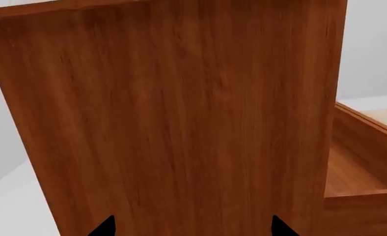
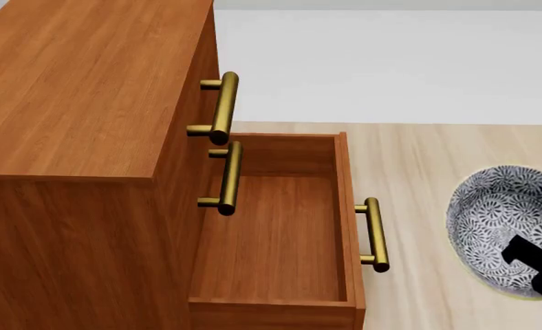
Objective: Put the bowl in the bottom drawer of the cabinet.
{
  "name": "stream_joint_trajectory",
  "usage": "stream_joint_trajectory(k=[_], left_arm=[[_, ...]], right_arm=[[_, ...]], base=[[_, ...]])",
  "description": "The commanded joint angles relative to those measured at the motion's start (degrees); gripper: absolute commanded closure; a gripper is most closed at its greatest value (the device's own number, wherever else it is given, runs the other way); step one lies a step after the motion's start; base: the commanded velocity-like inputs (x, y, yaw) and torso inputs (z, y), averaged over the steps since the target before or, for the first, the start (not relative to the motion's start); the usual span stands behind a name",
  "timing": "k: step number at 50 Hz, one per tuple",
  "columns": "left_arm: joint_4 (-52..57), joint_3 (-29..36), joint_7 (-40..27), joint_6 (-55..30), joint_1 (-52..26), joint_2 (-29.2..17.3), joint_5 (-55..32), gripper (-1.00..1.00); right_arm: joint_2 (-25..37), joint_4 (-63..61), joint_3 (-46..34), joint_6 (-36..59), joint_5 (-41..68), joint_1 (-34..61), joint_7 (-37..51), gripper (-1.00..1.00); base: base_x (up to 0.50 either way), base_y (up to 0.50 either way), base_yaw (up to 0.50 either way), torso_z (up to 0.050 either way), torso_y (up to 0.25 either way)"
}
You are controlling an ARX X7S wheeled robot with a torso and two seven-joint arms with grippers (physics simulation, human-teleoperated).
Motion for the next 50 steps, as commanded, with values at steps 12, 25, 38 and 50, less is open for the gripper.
stream_joint_trajectory(k=[12,25,38,50], left_arm=[[2.30,-1.27,-0.77,0.68,1.12,-0.35,-1.57,-1.00],[2.35,-1.40,-1.17,1.62,1.81,-0.75,-1.72,-1.00],[2.50,-1.05,-1.73,1.71,2.01,-1.07,-1.61,-1.00],[2.52,-0.87,-2.08,1.52,1.77,-1.35,-1.88,-1.00]], right_arm=[[-0.38,15.70,-17.66,-4.13,3.66,14.24,9.79,1.00],[0.93,31.85,-32.69,-10.63,-0.55,20.46,5.80,1.00],[-0.07,46.72,-43.02,-18.12,-5.53,26.50,2.31,1.00],[-2.63,60.84,-51.06,-25.97,-9.80,31.95,-1.84,1.00]], base=[[0.00,0.00,0.00,0.000,0.000],[0.00,0.00,0.00,0.000,0.000],[0.00,0.00,0.00,0.000,0.000],[0.00,0.00,0.00,0.000,0.000]])
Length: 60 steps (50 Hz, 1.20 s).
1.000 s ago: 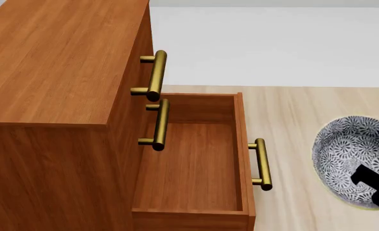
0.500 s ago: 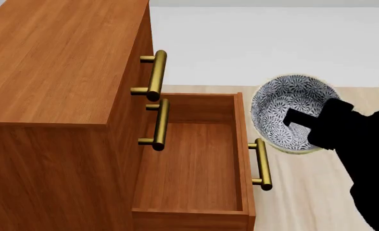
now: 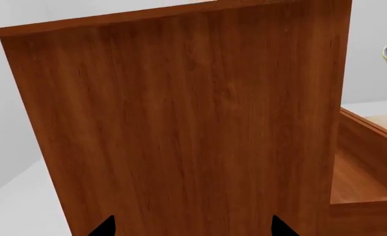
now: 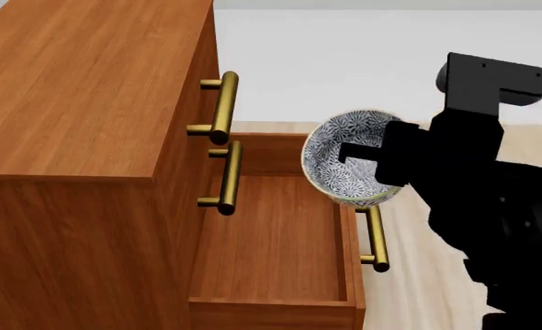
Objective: Put the bowl in the bottom drawer of the cabinet.
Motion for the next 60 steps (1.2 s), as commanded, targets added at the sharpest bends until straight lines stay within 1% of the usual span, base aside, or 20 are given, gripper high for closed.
stream_joint_trajectory(k=[1,11,13,20,26,51,55,60], left_arm=[[0.24,-0.69,0.17,1.32,0.54,0.27,-1.20,-1.00],[0.54,-0.60,-0.20,1.21,0.50,-0.01,-1.30,-1.00],[0.36,-0.38,-0.23,1.34,0.50,-0.01,-1.21,-1.00],[0.67,-0.21,-0.55,1.06,0.43,-0.17,-1.21,-1.00],[0.52,0.14,-0.66,0.97,0.21,-0.21,-1.28,-1.00],[0.96,0.19,-1.43,0.57,-0.01,-0.82,-1.89,-1.00],[0.77,0.27,-1.48,0.60,-0.13,-0.87,-2.01,-1.00],[0.41,0.12,-1.54,0.76,-0.15,-0.94,-2.31,-1.00]], right_arm=[[-2.53,14.25,-7.70,-8.31,-3.90,5.39,-4.23,1.00],[-4.98,27.37,-12.25,-15.43,-7.04,10.24,-7.86,1.00],[-6.21,35.50,-13.56,-19.72,-8.52,13.16,-9.56,1.00],[-8.12,44.31,-15.14,-24.40,-9.97,16.30,-11.57,1.00],[-11.03,58.10,-16.60,-31.99,-11.90,20.79,-14.24,1.00],[-14.27,58.52,-8.89,-31.45,-21.20,18.45,-16.61,1.00],[-14.35,58.52,-9.03,-31.62,-20.67,17.87,-16.27,1.00],[-14.38,58.52,-12.23,-31.89,-16.86,17.35,-15.89,1.00]], base=[[0.00,0.00,0.00,0.000,0.000],[0.00,0.00,0.00,0.000,0.000],[0.00,0.00,0.00,0.000,0.000],[0.00,0.00,0.00,0.000,0.000],[0.00,0.00,0.00,0.000,0.000],[0.00,0.00,0.00,0.000,0.000],[0.00,0.00,0.00,0.000,0.000],[0.00,0.00,0.00,0.000,0.003]])
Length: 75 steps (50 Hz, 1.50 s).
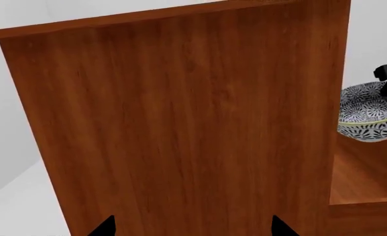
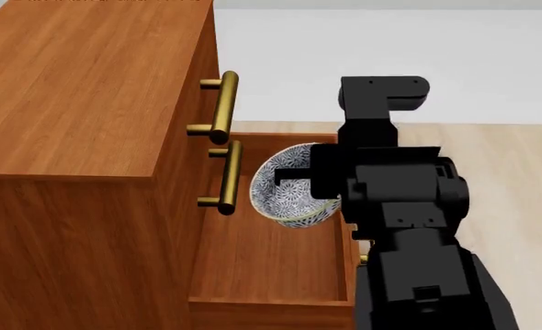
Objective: Put the bowl in the bottom drawer of the cabinet.
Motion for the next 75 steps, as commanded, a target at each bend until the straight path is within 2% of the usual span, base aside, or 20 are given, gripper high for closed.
stream_joint_trajectory(k=[1,44,75], left_arm=[[0.15,-0.96,0.19,1.14,0.43,0.31,-1.39,-1.00],[-1.64,-0.16,-0.61,2.18,0.29,-0.30,-1.76,-1.00],[-1.50,-0.26,-1.21,2.13,0.22,-0.84,-2.60,-1.00]], right_arm=[[-1.05,0.81,-1.51,-1.65,2.44,-1.09,-0.54,1.00],[-1.08,0.82,-11.75,-2.97,16.27,-4.23,2.29,1.00],[-1.08,0.82,-25.94,-4.48,33.55,-5.61,4.70,1.00]], base=[[0.00,0.00,0.00,0.000,0.000],[0.00,0.00,0.00,0.000,0.000],[0.00,0.00,0.00,0.000,0.000]])
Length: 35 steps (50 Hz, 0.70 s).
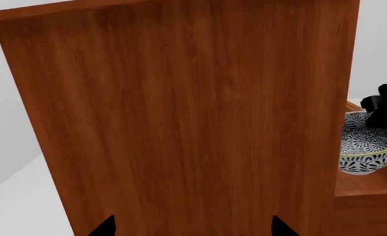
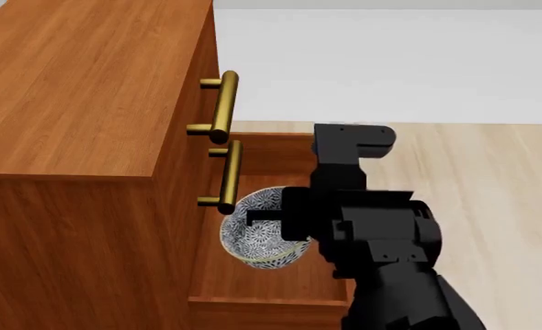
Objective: Put the bowl in the bottom drawer of the cabinet.
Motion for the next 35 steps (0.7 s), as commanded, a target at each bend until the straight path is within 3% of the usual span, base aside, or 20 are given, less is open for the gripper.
stream_joint_trajectory(k=[1,35], left_arm=[[0.57,-1.09,0.20,1.15,0.60,0.27,-1.32,-1.00],[-0.04,-1.03,-0.18,1.64,0.48,-0.23,-2.11,-1.00]], right_arm=[[-0.45,0.10,-3.92,-1.39,5.38,-0.45,0.27,1.00],[-0.45,0.10,-12.52,-2.56,13.74,-2.06,0.78,1.00]], base=[[0.00,0.00,0.00,0.000,0.000],[0.00,0.00,0.00,0.000,0.000]])
